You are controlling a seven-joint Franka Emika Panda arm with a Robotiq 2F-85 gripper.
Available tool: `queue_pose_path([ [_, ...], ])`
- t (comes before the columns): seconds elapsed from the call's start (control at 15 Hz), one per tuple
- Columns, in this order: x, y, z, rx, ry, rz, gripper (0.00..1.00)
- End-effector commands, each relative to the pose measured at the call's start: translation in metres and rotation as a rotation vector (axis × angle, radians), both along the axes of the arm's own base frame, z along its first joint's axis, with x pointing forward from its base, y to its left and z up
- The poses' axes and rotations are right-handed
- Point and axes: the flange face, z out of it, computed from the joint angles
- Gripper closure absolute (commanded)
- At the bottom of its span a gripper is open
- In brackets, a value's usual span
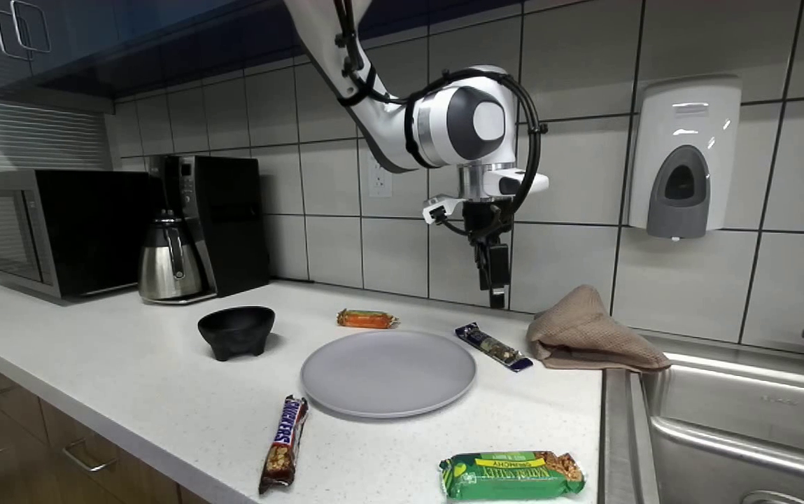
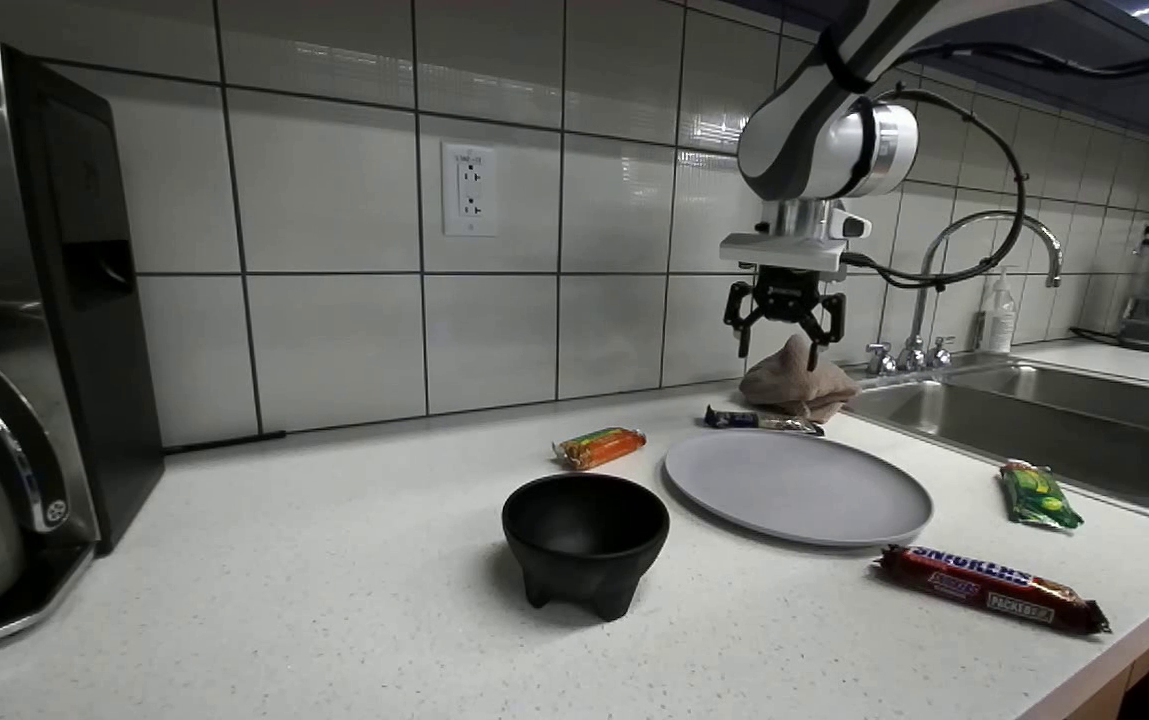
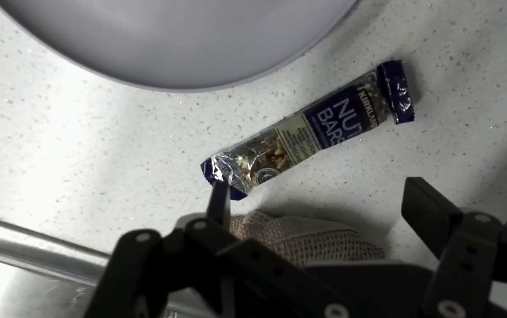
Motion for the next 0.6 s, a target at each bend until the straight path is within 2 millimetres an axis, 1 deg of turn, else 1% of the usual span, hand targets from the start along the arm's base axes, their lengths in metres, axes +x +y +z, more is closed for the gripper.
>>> queue_pose_path([
  [0.0, 0.004, 0.001, -0.002, 0.0, -0.031, -0.092, 0.0],
  [0.53, 0.012, 0.012, -0.026, -0.004, -0.066, -0.206, 0.0],
])
